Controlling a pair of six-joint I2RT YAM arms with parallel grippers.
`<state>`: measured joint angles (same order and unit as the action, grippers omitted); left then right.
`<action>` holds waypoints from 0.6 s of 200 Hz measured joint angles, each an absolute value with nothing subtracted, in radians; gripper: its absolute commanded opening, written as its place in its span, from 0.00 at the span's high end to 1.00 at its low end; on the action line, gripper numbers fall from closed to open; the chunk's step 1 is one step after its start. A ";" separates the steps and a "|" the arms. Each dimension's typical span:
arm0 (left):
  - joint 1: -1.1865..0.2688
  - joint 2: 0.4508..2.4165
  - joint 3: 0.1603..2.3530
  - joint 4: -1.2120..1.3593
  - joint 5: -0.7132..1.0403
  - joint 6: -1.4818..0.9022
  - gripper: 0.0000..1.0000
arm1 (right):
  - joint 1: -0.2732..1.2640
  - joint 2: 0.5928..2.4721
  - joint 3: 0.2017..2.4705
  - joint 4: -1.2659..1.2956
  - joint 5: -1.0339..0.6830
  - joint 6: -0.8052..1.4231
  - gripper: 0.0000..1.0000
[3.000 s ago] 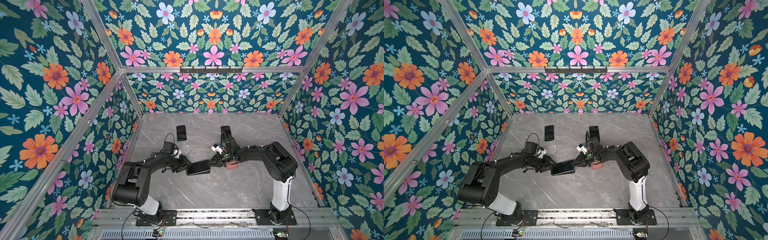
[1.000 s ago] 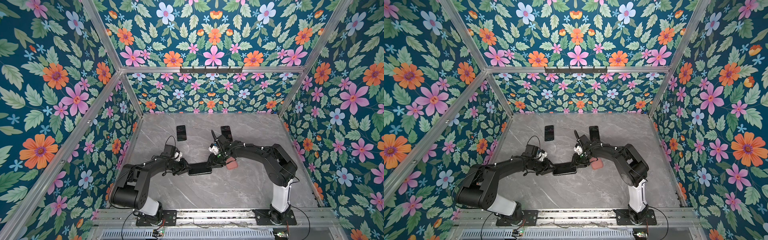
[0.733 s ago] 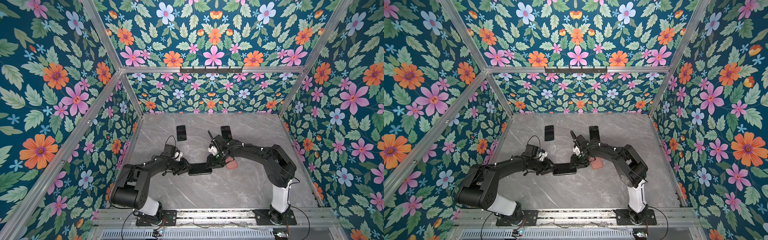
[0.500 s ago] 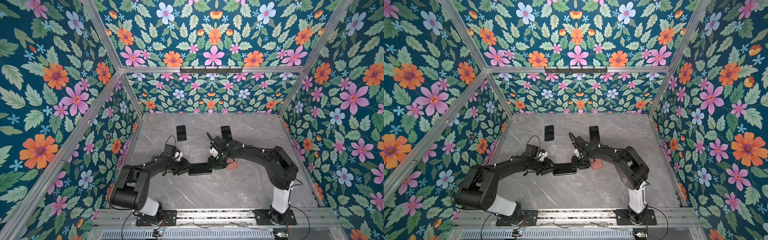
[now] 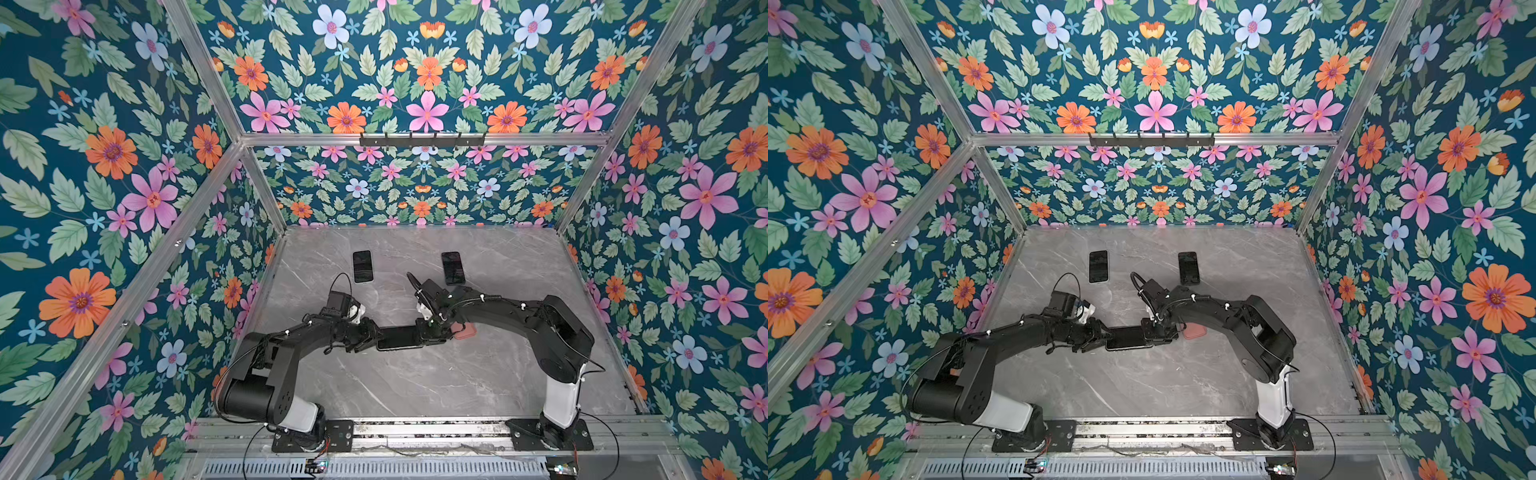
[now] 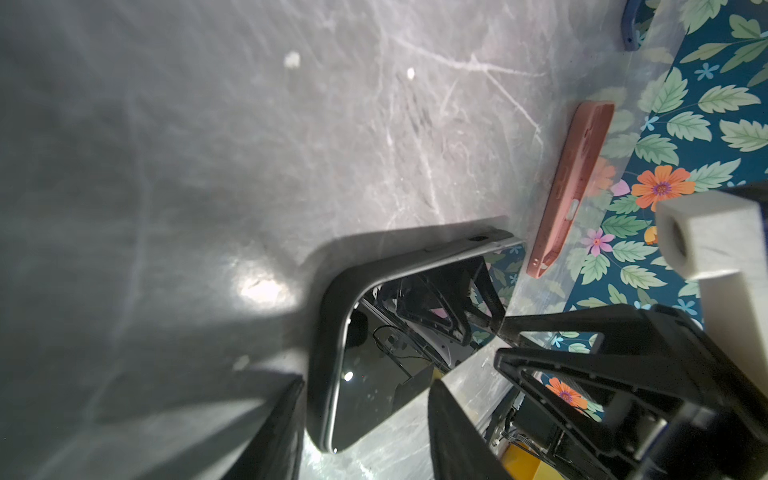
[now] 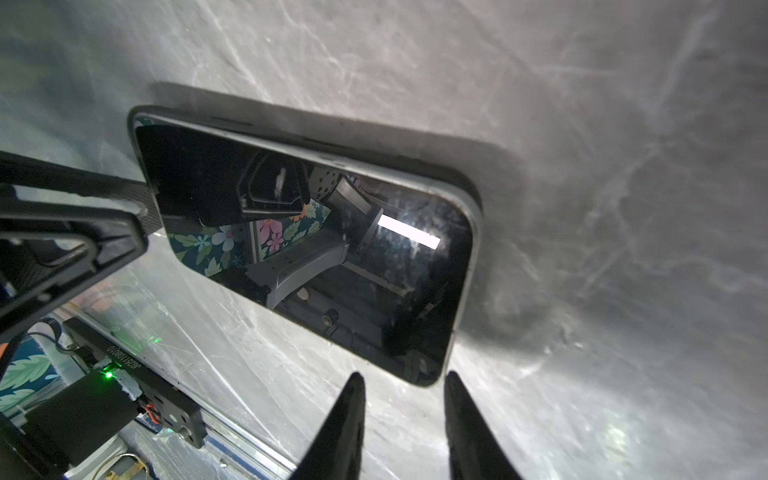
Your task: Put the phone into the phone case
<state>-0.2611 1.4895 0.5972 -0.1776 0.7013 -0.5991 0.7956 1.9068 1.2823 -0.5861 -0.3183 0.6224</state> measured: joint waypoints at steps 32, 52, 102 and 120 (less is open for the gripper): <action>-0.264 1.494 0.597 -0.171 0.707 -0.599 0.50 | 0.797 1.915 1.290 -0.596 -0.313 0.629 0.77; -0.268 1.494 0.596 -0.164 0.707 -0.600 0.51 | 0.799 1.919 1.293 -0.602 -0.307 0.629 0.81; -0.275 1.494 0.592 -0.152 0.707 -0.606 0.51 | 0.805 1.927 1.295 -0.607 -0.299 0.645 0.86; -0.276 1.494 0.590 -0.147 0.708 -0.609 0.51 | 0.805 1.927 1.295 -0.609 -0.300 0.648 0.87</action>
